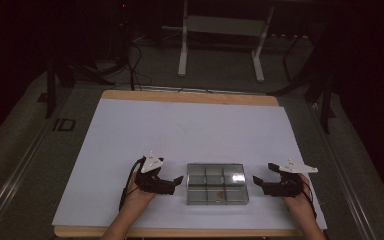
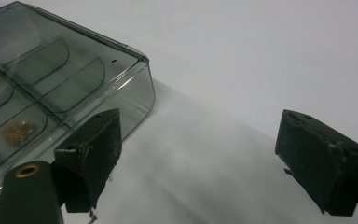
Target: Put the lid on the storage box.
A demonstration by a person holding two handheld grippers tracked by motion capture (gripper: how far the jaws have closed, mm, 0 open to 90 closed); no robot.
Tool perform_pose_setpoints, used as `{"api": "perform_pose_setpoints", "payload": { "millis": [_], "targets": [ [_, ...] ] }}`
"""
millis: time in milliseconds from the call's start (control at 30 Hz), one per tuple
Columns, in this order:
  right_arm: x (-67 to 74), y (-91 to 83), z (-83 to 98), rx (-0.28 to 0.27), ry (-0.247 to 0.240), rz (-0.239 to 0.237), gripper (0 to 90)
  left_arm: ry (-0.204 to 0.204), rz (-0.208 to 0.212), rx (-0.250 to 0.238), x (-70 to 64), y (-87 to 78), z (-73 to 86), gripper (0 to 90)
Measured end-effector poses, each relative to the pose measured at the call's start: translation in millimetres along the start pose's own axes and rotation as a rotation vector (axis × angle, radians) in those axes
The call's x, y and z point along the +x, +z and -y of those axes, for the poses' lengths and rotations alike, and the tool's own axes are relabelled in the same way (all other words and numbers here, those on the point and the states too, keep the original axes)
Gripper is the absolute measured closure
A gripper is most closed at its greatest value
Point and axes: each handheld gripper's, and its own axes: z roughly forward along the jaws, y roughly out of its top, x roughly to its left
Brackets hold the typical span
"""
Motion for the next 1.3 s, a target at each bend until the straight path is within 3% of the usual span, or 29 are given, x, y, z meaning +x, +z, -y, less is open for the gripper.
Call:
{"api": "perform_pose_setpoints", "payload": {
  "millis": [533, 1300],
  "targets": [
    [-8.4, -8.0, 13.7, -0.009, 0.016, 0.039, 14.7, -0.064, -0.045, -0.026, 12.3, -12.8, 13.9, 2.4],
    [-23.1, -23.0, 28.5, -0.025, 0.041, 0.129, 14.7, -0.099, -0.132, -0.043, 15.1, -14.0, 24.3, 2.4]
  ]
}}
